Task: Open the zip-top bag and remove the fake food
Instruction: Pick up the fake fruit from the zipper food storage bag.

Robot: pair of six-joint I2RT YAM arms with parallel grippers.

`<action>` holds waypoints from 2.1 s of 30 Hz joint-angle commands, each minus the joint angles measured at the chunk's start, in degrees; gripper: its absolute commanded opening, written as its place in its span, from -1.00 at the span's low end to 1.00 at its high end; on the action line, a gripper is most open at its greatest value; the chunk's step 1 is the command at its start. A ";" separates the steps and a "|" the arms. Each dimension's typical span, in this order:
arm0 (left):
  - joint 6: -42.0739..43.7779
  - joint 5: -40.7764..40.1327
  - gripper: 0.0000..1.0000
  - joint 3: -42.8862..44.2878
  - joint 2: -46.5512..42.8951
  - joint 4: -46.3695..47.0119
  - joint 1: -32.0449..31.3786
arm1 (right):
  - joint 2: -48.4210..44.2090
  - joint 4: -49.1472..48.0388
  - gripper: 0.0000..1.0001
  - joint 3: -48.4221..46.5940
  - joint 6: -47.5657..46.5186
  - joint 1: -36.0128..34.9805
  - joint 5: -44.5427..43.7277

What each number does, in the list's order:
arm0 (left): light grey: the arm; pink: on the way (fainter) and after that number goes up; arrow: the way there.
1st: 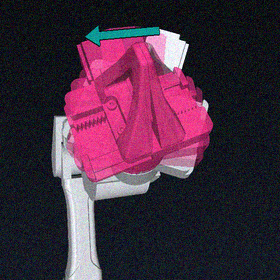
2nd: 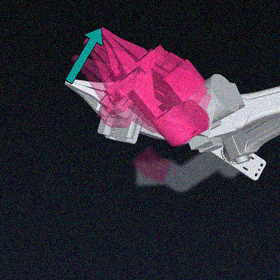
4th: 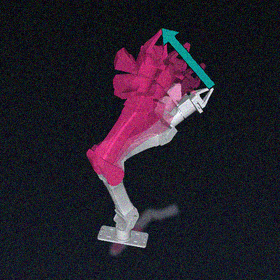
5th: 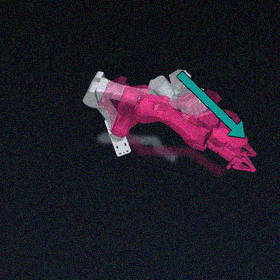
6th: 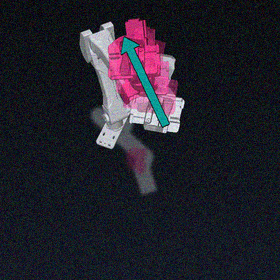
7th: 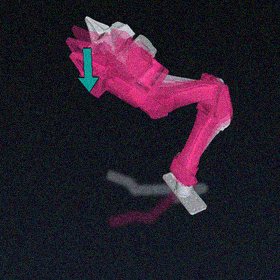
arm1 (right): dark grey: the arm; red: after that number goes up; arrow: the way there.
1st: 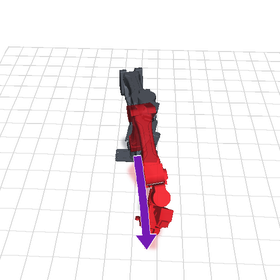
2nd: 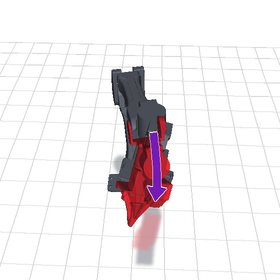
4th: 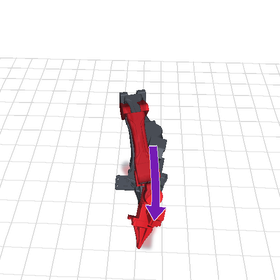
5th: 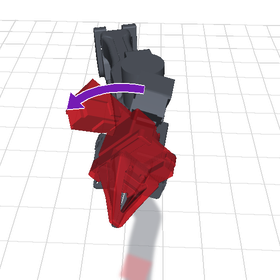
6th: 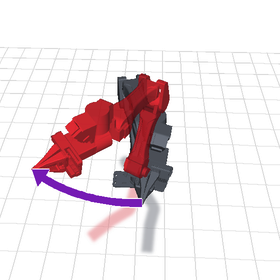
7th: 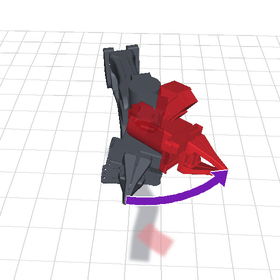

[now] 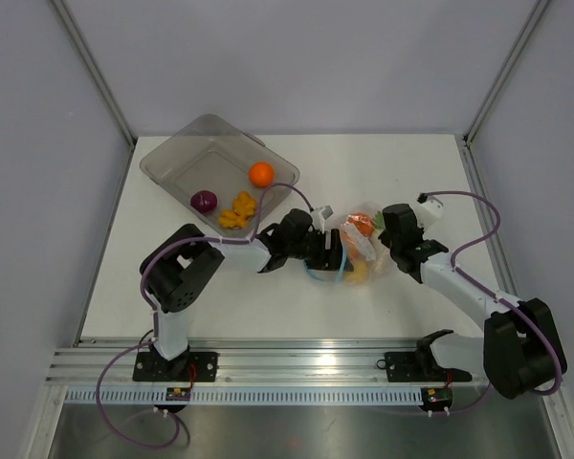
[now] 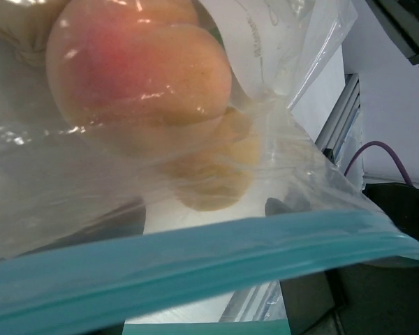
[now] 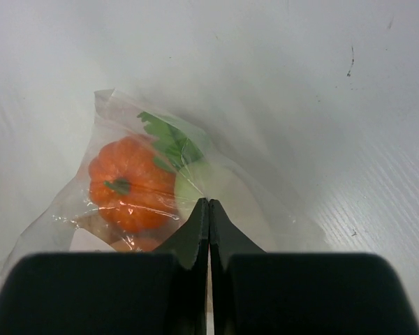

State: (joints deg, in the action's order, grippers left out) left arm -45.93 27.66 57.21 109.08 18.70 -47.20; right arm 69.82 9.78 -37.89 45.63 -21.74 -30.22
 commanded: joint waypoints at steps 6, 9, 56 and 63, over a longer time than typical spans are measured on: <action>2.25 -2.00 0.48 3.96 1.84 -0.15 -1.93 | 0.75 -1.87 -1.00 -1.22 -2.21 -0.24 4.73; 2.16 -1.65 0.54 4.49 2.63 -0.15 -2.19 | 0.32 -1.96 -1.00 -1.05 -2.30 -0.24 4.90; 3.75 -2.09 0.27 10.20 4.57 -7.62 -4.31 | 2.51 -2.22 -1.00 -0.52 2.18 -0.32 2.89; 2.95 0.90 0.23 10.29 4.13 -10.00 -1.94 | 0.32 -0.20 -1.00 1.15 7.89 -0.32 -4.05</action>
State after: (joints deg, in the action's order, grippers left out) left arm -43.09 26.39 67.16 116.31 10.33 -50.39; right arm 72.29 8.56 -37.45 49.43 -21.76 -28.03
